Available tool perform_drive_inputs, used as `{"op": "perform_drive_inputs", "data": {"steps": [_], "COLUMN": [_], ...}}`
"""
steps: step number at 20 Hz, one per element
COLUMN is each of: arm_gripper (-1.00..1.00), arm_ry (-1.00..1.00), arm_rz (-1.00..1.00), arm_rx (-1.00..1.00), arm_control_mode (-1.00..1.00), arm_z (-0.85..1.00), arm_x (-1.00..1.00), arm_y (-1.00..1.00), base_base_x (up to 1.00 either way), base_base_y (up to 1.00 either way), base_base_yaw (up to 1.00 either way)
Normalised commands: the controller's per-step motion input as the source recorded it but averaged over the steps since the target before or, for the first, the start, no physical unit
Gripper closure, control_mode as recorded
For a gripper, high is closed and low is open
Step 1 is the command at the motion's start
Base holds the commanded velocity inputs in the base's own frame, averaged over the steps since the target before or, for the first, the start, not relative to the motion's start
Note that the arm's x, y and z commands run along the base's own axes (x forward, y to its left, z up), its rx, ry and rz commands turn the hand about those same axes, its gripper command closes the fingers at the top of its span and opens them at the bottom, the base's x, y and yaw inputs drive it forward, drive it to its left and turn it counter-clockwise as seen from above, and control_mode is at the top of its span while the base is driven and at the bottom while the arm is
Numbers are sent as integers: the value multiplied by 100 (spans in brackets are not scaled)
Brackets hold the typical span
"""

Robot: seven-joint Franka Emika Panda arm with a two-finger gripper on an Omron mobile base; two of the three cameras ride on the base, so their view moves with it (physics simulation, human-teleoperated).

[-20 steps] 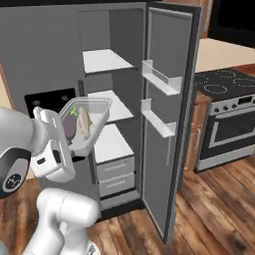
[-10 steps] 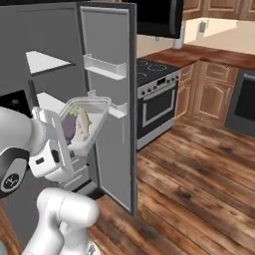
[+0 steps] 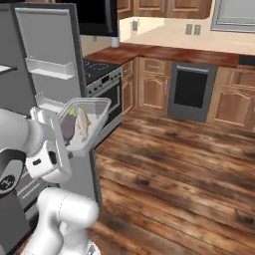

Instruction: Place the tupperware containing the fish and eggplant meal in the microwave. Close the microwave door and press the start button to reheat the meal.

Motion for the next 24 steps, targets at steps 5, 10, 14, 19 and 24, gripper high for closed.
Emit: {"op": "perform_drive_inputs", "data": {"steps": [5,10,14,19,24], "arm_gripper": [100,100,100,100,100], "arm_ry": [0,0,0,0,0], "arm_rz": [0,0,0,0,0], "arm_rx": [0,0,0,0,0], "arm_control_mode": [100,100,100,100,100], "arm_z": [0,0,0,0,0], "arm_x": [0,0,0,0,0], "arm_y": [0,0,0,0,0], "base_base_x": [57,84,76,62,57], "base_base_y": [-59,-74,-73,-53,-48], "base_base_yaw": [-21,-7,0,21,56]}}
